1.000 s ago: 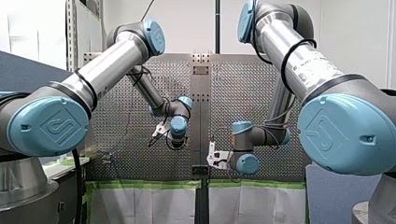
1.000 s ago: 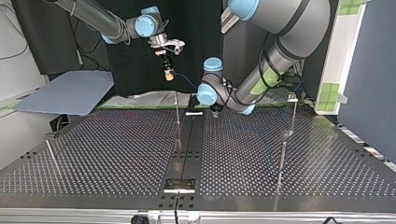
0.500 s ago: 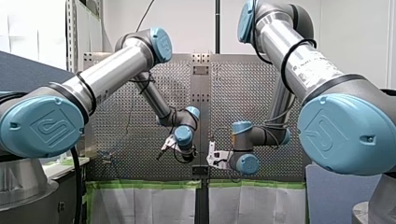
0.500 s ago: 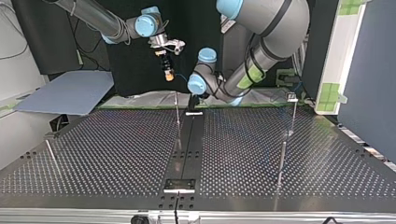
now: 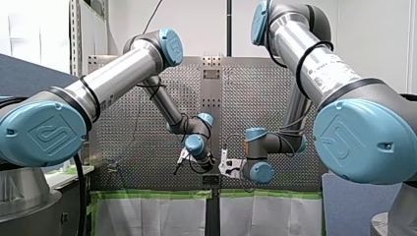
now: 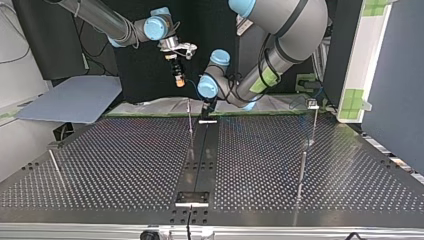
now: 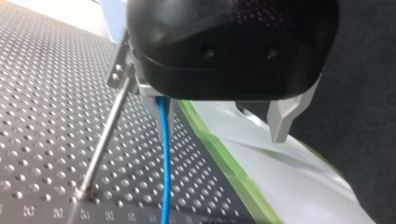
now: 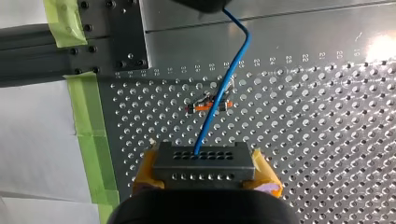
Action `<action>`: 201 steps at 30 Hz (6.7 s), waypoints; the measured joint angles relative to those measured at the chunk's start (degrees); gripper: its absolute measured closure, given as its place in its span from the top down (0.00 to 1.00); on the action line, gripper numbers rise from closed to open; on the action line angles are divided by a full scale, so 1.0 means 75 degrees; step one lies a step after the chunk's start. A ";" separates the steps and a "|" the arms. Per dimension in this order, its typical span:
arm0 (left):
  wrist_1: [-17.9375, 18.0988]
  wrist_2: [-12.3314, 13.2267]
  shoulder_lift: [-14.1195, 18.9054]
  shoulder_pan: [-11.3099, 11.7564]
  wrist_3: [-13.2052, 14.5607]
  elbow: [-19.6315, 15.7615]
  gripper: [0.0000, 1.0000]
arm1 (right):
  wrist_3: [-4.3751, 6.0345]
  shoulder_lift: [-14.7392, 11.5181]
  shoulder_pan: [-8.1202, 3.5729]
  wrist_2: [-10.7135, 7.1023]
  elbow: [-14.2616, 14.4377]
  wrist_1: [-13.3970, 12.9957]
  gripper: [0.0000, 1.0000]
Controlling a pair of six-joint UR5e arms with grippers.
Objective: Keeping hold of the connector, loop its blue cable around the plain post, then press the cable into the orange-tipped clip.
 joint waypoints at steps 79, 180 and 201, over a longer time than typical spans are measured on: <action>0.4023 -0.1992 -0.0008 -0.0988 -0.1484 -0.1082 0.00 | -0.0887 0.0613 -0.0741 0.0756 -0.0902 0.0365 0.02; 0.1932 -0.1275 -0.0367 -0.0259 -0.0368 0.0170 1.00 | -0.0909 0.1031 -0.2105 -0.0200 -0.3109 0.2161 0.02; 0.2670 -0.0905 -0.0062 -0.0949 -0.0254 -0.1014 1.00 | -0.0934 0.1031 -0.2104 -0.0200 -0.3108 0.2303 0.02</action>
